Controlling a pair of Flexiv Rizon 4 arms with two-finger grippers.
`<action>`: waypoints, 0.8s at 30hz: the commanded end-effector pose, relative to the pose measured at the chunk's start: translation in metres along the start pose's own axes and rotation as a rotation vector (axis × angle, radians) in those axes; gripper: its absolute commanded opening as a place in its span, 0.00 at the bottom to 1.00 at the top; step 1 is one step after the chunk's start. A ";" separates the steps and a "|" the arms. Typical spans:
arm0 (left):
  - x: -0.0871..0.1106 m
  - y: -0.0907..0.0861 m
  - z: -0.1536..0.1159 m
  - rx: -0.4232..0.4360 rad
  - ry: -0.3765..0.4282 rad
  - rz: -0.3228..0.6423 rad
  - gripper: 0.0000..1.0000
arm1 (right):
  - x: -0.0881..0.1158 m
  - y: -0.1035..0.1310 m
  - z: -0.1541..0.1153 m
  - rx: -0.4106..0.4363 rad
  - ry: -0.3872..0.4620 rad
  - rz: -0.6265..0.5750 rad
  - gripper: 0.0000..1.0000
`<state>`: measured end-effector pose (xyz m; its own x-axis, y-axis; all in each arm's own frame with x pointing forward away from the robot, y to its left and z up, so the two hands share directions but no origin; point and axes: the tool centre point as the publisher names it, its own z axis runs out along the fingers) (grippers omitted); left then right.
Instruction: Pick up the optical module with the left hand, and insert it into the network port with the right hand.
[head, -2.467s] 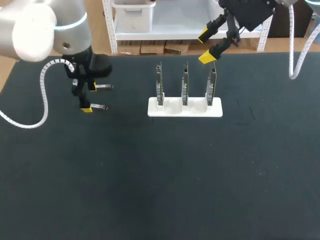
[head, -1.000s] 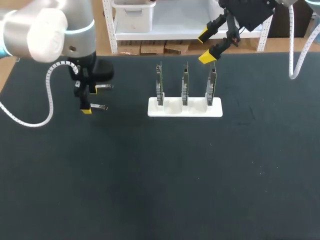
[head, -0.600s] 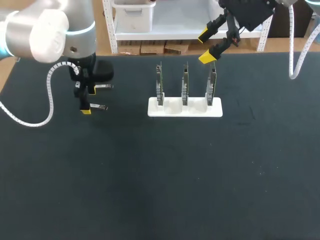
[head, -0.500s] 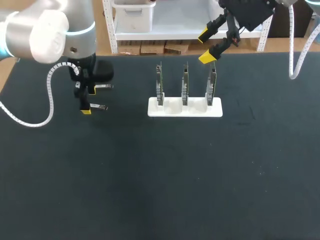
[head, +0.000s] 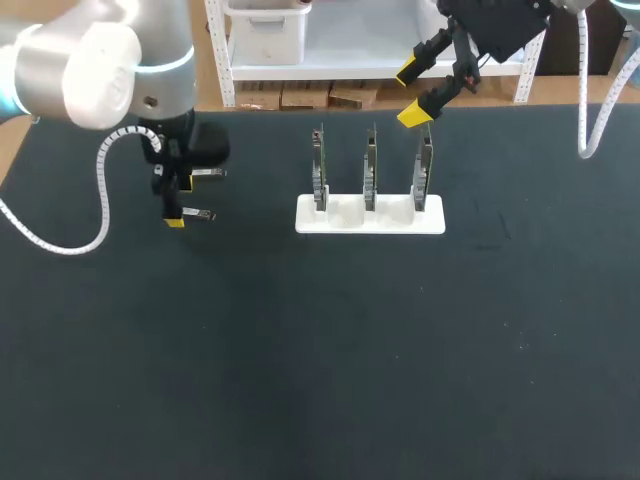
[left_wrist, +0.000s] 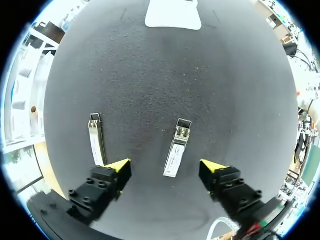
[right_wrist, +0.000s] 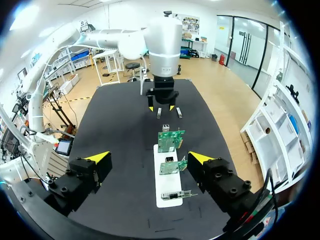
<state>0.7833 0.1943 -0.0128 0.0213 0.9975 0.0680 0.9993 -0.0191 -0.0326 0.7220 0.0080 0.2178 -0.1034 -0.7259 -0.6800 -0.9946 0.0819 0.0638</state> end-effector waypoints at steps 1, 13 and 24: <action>0.002 -0.003 0.003 0.000 -0.001 -0.004 0.41 | 0.001 0.002 0.000 0.006 -0.001 0.000 1.00; 0.000 -0.009 0.008 0.014 -0.026 -0.008 0.25 | 0.001 0.002 0.000 0.006 -0.001 0.000 1.00; -0.002 -0.017 -0.004 -0.024 -0.035 -0.014 0.00 | 0.001 0.002 0.000 0.006 -0.001 0.000 1.00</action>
<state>0.7754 0.1896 -0.0132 0.0095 0.9993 0.0355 0.9996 -0.0085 -0.0283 0.7220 0.0080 0.2178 -0.1034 -0.7259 -0.6800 -0.9946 0.0819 0.0638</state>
